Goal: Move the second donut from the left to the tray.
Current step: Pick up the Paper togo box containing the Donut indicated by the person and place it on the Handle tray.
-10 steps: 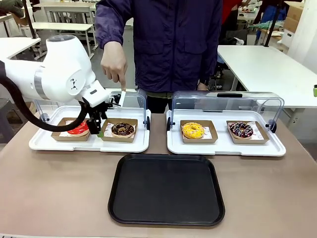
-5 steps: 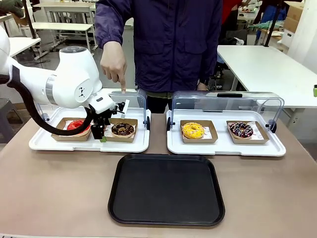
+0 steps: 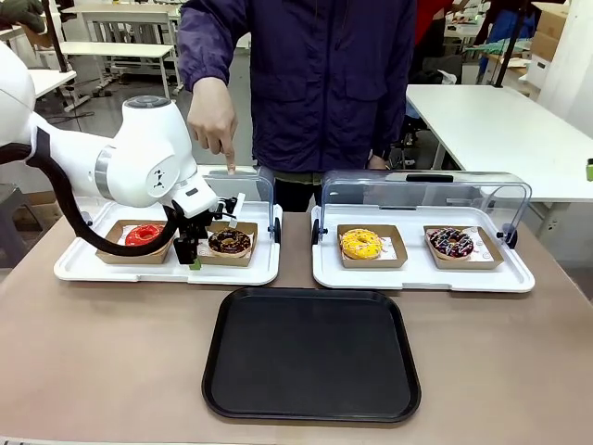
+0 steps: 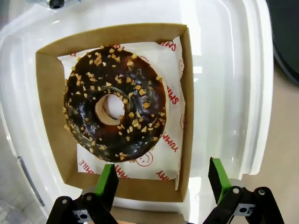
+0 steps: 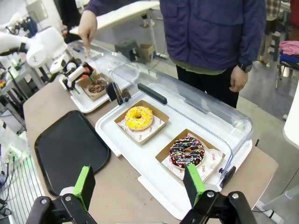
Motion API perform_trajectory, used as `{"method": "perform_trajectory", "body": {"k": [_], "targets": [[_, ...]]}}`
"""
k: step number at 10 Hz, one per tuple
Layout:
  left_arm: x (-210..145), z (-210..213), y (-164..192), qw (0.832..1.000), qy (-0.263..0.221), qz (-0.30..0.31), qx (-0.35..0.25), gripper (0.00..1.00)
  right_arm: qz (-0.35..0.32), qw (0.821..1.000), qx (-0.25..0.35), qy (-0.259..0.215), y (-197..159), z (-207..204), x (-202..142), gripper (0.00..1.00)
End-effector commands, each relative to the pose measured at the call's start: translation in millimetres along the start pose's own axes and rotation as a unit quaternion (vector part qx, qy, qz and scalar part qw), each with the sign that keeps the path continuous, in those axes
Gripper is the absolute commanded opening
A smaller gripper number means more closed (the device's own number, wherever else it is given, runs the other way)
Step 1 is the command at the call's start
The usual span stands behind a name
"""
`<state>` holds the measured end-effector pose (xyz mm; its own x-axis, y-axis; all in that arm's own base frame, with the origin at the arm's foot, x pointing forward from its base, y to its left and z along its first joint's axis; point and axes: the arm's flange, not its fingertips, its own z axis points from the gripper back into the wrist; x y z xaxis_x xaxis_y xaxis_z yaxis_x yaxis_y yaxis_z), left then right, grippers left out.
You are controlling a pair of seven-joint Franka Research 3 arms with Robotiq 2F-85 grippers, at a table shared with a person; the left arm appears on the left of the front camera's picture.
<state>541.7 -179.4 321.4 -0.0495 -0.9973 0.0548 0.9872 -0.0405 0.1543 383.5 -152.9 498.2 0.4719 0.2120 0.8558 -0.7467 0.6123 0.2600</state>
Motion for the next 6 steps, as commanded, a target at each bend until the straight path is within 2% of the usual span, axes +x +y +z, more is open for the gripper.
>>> {"method": "perform_trajectory", "body": {"k": [1, 4, 5, 6], "targets": [[0.3, -5.3, 4.5, 1.0, 0.012, 0.01, -0.003, 1.0, 0.012, 1.0, 0.003, -0.014, -2.3, -1.1, 3.2, 1.0], [-0.2, -9.9, 5.9, 1.0, 0.013, 0.008, -0.012, 1.0, 0.012, 1.0, 0.003, -0.014, -2.3, -1.1, 3.2, 1.0], [0.1, -10.4, 6.5, 1.0, 0.014, 0.009, -0.012, 0.64, 0.012, 1.0, 0.003, -0.014, -2.3, -1.1, 3.2, 1.0], [-0.7, -9.0, 7.3, 1.0, 0.012, 0.01, -0.015, 0.4, 0.012, 1.0, 0.003, -0.014, -2.3, -1.1, 3.2, 1.0]]}}
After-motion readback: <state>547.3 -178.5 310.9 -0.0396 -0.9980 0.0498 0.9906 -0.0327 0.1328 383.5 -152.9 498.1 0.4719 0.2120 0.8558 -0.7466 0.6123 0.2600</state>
